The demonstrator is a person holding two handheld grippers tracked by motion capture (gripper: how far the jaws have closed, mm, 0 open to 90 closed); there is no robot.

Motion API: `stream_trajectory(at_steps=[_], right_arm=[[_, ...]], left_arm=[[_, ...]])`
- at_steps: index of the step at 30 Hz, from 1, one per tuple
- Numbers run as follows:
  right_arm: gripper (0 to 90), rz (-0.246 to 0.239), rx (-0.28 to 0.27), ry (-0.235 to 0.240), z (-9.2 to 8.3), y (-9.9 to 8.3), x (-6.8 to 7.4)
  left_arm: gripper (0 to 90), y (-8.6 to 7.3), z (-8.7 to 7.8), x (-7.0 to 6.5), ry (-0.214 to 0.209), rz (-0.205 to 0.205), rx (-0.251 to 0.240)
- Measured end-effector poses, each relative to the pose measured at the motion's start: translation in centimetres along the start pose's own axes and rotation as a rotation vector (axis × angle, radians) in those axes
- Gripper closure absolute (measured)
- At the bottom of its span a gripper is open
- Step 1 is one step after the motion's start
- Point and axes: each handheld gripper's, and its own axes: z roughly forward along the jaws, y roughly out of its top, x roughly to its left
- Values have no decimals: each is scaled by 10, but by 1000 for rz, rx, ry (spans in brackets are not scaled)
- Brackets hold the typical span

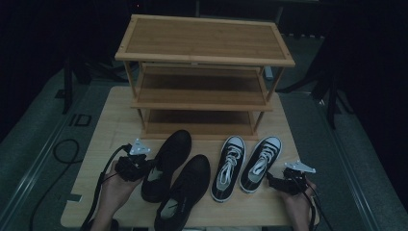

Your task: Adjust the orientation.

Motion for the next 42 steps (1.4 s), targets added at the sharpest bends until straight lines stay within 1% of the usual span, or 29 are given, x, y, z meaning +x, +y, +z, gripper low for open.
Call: stream_trajectory(at_steps=[3,5,7,9,11,15,16,18,19,22,23,24,25,26,27,29,32,33,34,35,40,42], right_arm=[[143,0,0,0,0,0,0],[143,0,0,0,0,0,0],[143,-1,0,0,0,0,0],[143,0,0,0,0,0,0],[143,-1,0,0,0,0,0],[143,-1,0,0,0,0,0],[143,-1,0,0,0,0,0],[143,-1,0,0,0,0,0],[143,0,0,0,0,0,0],[143,0,0,-1,0,0,0],[143,0,0,-1,0,0,0],[143,0,0,-1,0,0,0],[143,0,0,-1,0,0,0],[143,0,0,-1,0,0,0],[143,0,0,-1,0,0,0],[143,0,0,-1,0,0,0],[143,0,0,0,0,0,0],[143,0,0,0,0,0,0],[143,0,0,-1,0,0,0],[143,0,0,-1,0,0,0],[143,0,0,-1,0,0,0],[142,0,0,-1,0,0,0]], left_arm=[[893,3,1,-1,14,5,8],[851,6,1,-2,17,11,9],[820,10,0,-4,30,22,8],[793,13,-1,-6,46,25,-1],[742,16,-2,-6,54,22,-9],[705,18,-2,-6,53,19,13],[700,18,-3,-6,61,18,14],[672,18,-3,-6,96,16,28],[663,18,-2,-5,95,14,43],[647,18,10,-2,53,3,108],[652,18,10,-2,53,3,108],[652,19,19,3,35,-21,142],[680,20,21,4,28,-28,146],[695,22,22,6,35,-29,159],[704,24,26,8,44,-40,178],[717,26,33,13,24,-62,205],[821,28,38,15,4,-61,224],[821,29,39,16,6,-62,222],[858,29,39,16,14,-63,220],[866,29,39,17,6,-66,220],[874,28,37,22,14,-78,197],[875,28,36,24,27,-86,182]])
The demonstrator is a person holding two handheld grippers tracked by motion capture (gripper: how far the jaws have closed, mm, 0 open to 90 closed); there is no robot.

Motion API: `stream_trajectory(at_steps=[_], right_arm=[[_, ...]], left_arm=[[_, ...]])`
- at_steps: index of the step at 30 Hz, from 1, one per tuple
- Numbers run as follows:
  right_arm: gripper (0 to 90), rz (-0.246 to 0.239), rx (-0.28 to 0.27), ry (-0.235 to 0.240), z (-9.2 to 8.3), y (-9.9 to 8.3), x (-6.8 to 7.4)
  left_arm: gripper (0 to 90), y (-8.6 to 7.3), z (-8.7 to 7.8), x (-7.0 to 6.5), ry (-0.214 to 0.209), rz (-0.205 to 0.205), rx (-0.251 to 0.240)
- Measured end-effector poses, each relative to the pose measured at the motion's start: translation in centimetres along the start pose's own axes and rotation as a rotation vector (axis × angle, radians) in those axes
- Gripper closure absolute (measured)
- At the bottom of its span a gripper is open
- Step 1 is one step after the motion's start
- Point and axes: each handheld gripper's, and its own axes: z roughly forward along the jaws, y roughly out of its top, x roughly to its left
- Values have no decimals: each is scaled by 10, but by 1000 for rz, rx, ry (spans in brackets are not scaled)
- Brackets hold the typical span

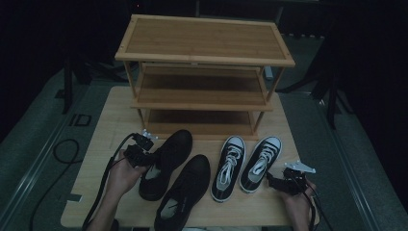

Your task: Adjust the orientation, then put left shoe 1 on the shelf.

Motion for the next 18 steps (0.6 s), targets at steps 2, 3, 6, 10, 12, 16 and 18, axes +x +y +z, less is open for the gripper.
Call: stream_trajectory(at_steps=[2,3,6,10,12,16,18], right_arm=[[142,0,0,0,0,0,0],[142,0,0,0,0,0,0],[141,0,0,1,0,0,0],[142,0,0,1,0,0,0],[142,0,0,1,0,0,0],[142,0,0,1,0,0,0],[142,0,0,1,0,0,0]], left_arm=[[876,0,0,3,2,-10,-8],[876,0,0,4,-7,-11,-12],[876,-2,0,8,-23,-30,-32],[877,-5,-2,14,-16,-56,-63],[878,-5,-4,15,-10,-64,-79],[879,-3,-5,17,-8,-78,-108],[879,-1,-6,18,0,-85,-121]])
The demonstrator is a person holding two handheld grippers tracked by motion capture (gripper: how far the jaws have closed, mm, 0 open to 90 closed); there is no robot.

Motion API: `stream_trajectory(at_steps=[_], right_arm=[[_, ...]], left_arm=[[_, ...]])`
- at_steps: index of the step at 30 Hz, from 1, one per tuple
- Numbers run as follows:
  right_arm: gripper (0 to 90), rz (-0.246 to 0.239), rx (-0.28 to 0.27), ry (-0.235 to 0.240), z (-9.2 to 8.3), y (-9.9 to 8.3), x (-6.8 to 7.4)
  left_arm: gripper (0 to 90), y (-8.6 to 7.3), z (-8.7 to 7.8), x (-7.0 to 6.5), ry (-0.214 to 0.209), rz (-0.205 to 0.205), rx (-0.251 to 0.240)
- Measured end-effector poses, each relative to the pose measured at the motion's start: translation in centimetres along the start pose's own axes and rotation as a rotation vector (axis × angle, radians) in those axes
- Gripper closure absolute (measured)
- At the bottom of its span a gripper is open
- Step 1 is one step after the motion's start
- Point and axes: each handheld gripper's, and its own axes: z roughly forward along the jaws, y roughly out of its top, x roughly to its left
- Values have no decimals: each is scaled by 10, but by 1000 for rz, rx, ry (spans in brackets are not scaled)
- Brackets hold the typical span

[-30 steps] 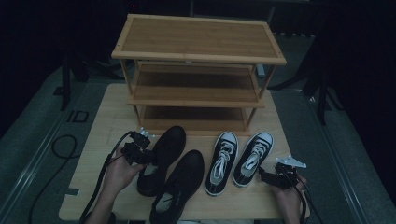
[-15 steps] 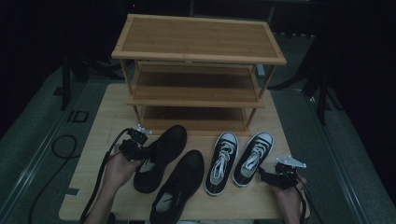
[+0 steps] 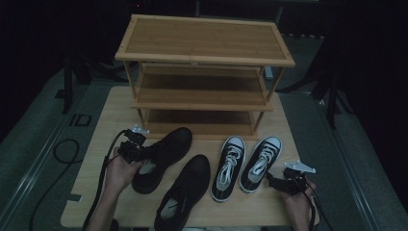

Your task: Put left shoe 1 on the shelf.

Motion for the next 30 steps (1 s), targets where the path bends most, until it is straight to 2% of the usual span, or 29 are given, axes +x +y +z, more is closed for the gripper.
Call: stream_trajectory(at_steps=[9,11,16,21,25,30], right_arm=[[142,0,0,0,0,0,0],[142,0,0,0,0,0,0],[142,0,0,0,0,0,0],[142,0,0,0,0,0,0],[142,0,0,0,0,0,0],[142,0,0,0,0,0,0]], left_arm=[[878,17,-2,3,42,-40,-48],[878,20,2,4,55,-51,-55],[878,31,15,3,119,-80,-68],[877,42,27,4,140,-136,-106],[876,49,34,0,169,-168,-142],[876,53,41,-2,184,-203,-170]])
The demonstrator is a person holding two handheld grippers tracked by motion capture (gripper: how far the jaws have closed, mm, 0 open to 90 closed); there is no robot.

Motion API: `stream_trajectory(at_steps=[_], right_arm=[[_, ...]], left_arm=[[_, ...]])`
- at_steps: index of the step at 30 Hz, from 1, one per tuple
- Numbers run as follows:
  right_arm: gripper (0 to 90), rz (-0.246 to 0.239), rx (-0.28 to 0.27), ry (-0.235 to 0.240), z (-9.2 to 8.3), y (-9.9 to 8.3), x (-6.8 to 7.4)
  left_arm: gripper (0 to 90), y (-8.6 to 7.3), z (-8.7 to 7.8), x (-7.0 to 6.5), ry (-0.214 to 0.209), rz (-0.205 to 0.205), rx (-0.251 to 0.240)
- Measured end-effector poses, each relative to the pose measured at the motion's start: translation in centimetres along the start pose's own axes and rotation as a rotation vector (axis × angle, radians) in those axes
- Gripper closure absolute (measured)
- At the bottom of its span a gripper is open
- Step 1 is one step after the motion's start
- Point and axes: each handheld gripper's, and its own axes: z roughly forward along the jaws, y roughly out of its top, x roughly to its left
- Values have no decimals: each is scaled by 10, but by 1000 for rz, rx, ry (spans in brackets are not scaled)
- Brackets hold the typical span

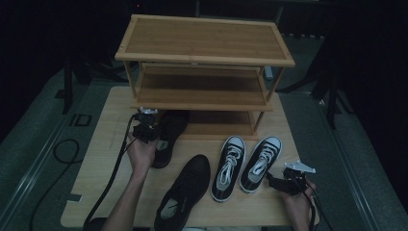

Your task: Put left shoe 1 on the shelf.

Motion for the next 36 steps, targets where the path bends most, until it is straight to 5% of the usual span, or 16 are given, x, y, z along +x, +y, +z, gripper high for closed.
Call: stream_trajectory(at_steps=[9,16,19,28,31,36], right_arm=[[142,0,0,0,0,0,0],[142,0,0,0,0,0,0],[142,0,0,0,0,0,0],[142,0,0,0,0,0,0],[142,-1,-1,0,0,0,0],[142,1,0,0,0,0,0]], left_arm=[[869,3,9,-4,17,-63,-42],[750,1,4,-3,14,-3,-61],[705,3,-16,-2,-54,39,-131],[645,-10,-46,-5,-103,143,-131],[644,-20,-62,-4,-150,189,-148],[643,-32,-76,4,-184,189,-157]])
